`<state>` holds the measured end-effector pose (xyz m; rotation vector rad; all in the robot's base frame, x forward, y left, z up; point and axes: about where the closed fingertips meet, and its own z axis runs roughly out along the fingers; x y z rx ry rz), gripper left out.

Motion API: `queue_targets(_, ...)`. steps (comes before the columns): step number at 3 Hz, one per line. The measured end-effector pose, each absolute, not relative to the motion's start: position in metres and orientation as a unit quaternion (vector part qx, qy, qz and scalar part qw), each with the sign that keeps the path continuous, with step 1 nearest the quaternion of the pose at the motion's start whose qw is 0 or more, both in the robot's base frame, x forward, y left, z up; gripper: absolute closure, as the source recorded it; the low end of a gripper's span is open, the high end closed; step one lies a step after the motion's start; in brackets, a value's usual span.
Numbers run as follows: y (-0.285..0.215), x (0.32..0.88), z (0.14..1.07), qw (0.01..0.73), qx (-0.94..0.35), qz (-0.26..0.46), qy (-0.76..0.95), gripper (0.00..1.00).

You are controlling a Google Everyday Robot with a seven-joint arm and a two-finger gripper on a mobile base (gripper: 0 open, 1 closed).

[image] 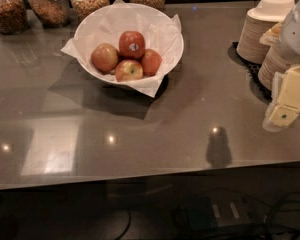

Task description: Pick apple from white bowl

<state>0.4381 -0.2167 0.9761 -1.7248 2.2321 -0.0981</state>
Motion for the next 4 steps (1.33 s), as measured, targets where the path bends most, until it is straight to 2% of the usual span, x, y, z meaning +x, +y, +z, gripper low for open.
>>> queue_targets(1, -0.217, 0.438, 0.976, 0.159, -0.603, -0.034, 0.781, 0.0)
queue_targets(4, -0.165, 0.514, 0.987, 0.293, -0.614, 0.025, 0.732, 0.0)
